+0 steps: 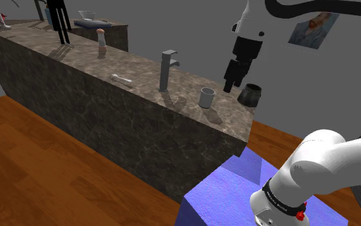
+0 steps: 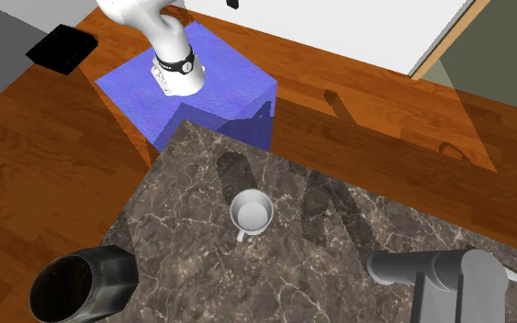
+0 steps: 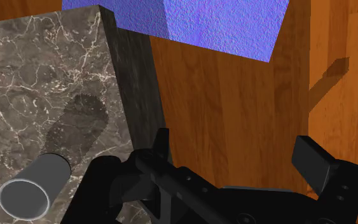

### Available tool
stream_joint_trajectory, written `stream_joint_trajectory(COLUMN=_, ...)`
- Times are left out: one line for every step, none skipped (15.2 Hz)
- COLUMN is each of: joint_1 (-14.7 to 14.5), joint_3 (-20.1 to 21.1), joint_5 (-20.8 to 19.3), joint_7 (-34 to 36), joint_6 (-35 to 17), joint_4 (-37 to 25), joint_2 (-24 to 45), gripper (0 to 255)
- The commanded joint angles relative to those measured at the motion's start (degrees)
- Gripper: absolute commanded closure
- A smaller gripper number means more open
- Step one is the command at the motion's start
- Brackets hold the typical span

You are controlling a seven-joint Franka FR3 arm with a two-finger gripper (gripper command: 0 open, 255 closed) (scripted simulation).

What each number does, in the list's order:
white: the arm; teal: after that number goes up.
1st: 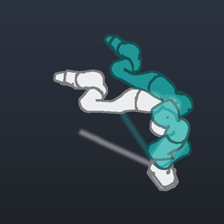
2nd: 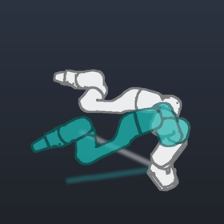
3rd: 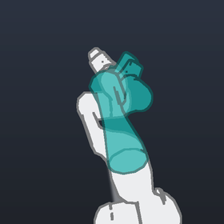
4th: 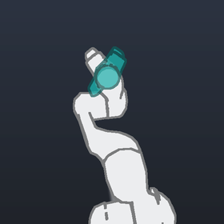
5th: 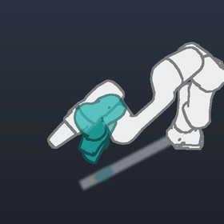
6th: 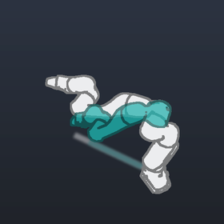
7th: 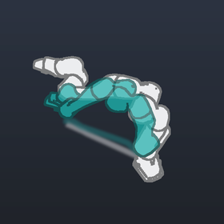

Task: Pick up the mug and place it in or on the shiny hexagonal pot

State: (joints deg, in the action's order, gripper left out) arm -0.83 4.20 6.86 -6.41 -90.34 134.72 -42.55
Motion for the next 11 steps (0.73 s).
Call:
stream_joint_trajectory(joint_1=0.0, joint_3=0.0, joint_5=0.0, joint_7=0.0, joint_6=0.0, joint_4=0.0, joint_2=0.0, gripper=0)
stream_joint_trajectory(joint_1=0.36, joint_3=-0.4, joint_5=-0.63, joint_7=-0.7, joint_6=-1.47, joint_4=0.2, joint_2=1.35, gripper=0)
stream_joint_trajectory(joint_1=0.72, joint_3=-0.8, joint_5=-1.24, joint_7=-1.39, joint_6=-2.93, joint_4=0.33, joint_2=2.76, gripper=0)
stream_joint_trajectory(joint_1=1.09, joint_3=-1.18, joint_5=-1.84, joint_7=-2.05, joint_6=-4.38, joint_4=0.39, joint_2=4.22, gripper=0)
stream_joint_trajectory(joint_1=1.45, joint_3=-1.58, joint_5=-2.43, joint_7=-2.69, joint_6=-5.82, joint_4=0.38, joint_2=5.72, gripper=0)
stream_joint_trajectory(joint_1=1.82, joint_3=-1.96, joint_5=-2.99, joint_7=-3.3, joint_6=-7.24, joint_4=0.3, joint_2=7.28, gripper=0)
stream_joint_trajectory(joint_1=2.17, joint_3=-2.34, joint_5=-3.55, joint_7=-3.9, joint_6=-8.65, joint_4=0.14, joint_2=8.88, gripper=0)
stream_joint_trajectory(joint_1=2.53, joint_3=-2.72, joint_5=-4.09, joint_7=-4.48, joint_6=-10.03, joint_4=-0.08, joint_2=10.53, gripper=0)
stream_joint_trajectory(joint_1=2.88, joint_3=-3.09, joint_5=-4.61, joint_7=-5.04, joint_6=-11.39, joint_4=-0.38, joint_2=12.21, gripper=0)
stream_joint_trajectory(joint_1=3.22, joint_3=-3.46, joint_5=-5.13, joint_7=-5.57, joint_6=-12.72, joint_4=-0.75, joint_2=13.94, gripper=0)
stream_joint_trajectory(joint_1=3.56, joint_3=-3.83, joint_5=-5.62, joint_7=-6.09, joint_6=-14.02, joint_4=-1.2, joint_2=15.69, gripper=0)
